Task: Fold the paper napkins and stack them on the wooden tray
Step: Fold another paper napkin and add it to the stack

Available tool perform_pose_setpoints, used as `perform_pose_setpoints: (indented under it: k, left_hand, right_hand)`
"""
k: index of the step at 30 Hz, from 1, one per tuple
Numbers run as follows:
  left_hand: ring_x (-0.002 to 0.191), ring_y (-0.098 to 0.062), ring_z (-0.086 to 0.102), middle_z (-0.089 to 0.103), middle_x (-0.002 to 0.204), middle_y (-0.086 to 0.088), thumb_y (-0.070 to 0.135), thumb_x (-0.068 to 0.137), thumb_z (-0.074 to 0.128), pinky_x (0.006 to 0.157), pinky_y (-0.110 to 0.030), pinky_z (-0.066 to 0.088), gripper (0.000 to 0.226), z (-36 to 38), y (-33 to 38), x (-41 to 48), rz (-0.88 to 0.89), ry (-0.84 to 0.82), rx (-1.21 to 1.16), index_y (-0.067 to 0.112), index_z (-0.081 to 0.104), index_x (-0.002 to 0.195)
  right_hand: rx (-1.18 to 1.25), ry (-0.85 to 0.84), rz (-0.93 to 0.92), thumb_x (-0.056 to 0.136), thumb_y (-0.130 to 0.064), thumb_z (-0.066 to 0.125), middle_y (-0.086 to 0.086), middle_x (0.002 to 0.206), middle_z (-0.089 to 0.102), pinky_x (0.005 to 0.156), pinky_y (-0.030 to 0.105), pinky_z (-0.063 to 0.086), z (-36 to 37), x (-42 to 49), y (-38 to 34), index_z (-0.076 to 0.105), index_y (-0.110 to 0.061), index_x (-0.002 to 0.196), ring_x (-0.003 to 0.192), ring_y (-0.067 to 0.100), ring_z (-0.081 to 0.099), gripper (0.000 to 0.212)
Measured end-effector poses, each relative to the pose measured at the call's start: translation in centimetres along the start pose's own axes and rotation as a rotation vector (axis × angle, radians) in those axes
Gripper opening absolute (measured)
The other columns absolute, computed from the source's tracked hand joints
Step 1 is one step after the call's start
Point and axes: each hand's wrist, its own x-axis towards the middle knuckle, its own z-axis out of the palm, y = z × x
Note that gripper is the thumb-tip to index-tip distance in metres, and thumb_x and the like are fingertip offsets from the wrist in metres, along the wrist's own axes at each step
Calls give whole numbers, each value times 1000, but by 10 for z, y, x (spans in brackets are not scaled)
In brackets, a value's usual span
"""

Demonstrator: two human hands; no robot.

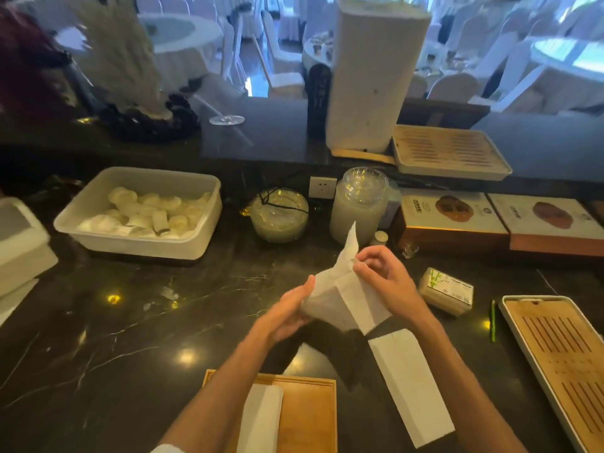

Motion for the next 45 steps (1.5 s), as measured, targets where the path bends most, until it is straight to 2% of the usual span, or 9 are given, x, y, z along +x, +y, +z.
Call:
perform_pose_setpoints:
  k: [4,7,13,18,21,25,35,40,45]
  left_hand:
    - [125,-35,61,64,135,-15,32,89,73,108,-55,48,54,2,0,-45,44,-56,-179,16,54,137]
    - [113,-30,70,71,124,-9,38,78,82,94,-46,59,54,-4,1,-75,95,-99,-45,24,62,126]
    - [115,-23,69,70,125,-1,19,71,87,86,-42,62,65,-12,11,-118,282,-105,207,33,59,128]
    - [120,-28,66,68,130,-6,53,80,75,88,-44,60,58,-10,15,-137,299,-211,63,30,63,132]
    - [116,-29,69,70,126,-11,40,79,81,88,-47,62,53,-9,10,-141,257,-185,202,26,65,126]
    - [117,-31,69,70,126,-8,15,86,78,87,-48,62,52,-17,13,-148,275,-211,277,26,58,133]
    - [103,-25,75,76,115,-9,11,93,68,82,-41,64,31,-19,18,-159,207,-61,327,18,66,123]
    - [110,-25,72,74,119,-5,13,84,77,82,-40,63,50,-25,31,-172,226,-159,335,28,60,128]
    - [108,-16,72,75,116,5,23,80,77,75,-27,62,41,-29,39,-187,424,-183,368,39,70,117]
  right_hand:
    - [83,81,63,92,-30,70,-17,93,71,75,29,57,-5,-38,-19,61,-36,109,89,2,70,20]
    - [110,220,147,90,-34,71,-14,98,74,68,33,64,-9,-65,-16,63,-39,114,90,8,73,26]
    - [249,294,350,90,-33,72,-7,110,74,81,41,62,-8,-106,-1,68,-37,116,100,16,71,26]
    - [439,219,421,91,-32,69,-6,107,77,81,41,63,-1,-129,-3,71,-35,113,100,19,74,22]
    - [465,258,420,91,-32,70,-1,104,77,84,49,62,7,-135,-3,69,-31,115,100,24,74,24]
    - [495,294,444,90,-29,72,2,101,77,74,42,64,11,-143,-4,69,-28,112,96,26,75,22]
    - [428,290,488,91,-22,72,7,108,73,73,38,65,14,-159,-18,66,-20,116,95,23,75,26]
    - [294,138,446,88,-14,75,4,106,73,67,32,64,6,-156,-38,69,-25,115,91,19,75,29]
    - [409,100,335,88,-12,72,-1,100,79,68,32,64,-1,-152,-54,70,-25,111,94,18,77,27]
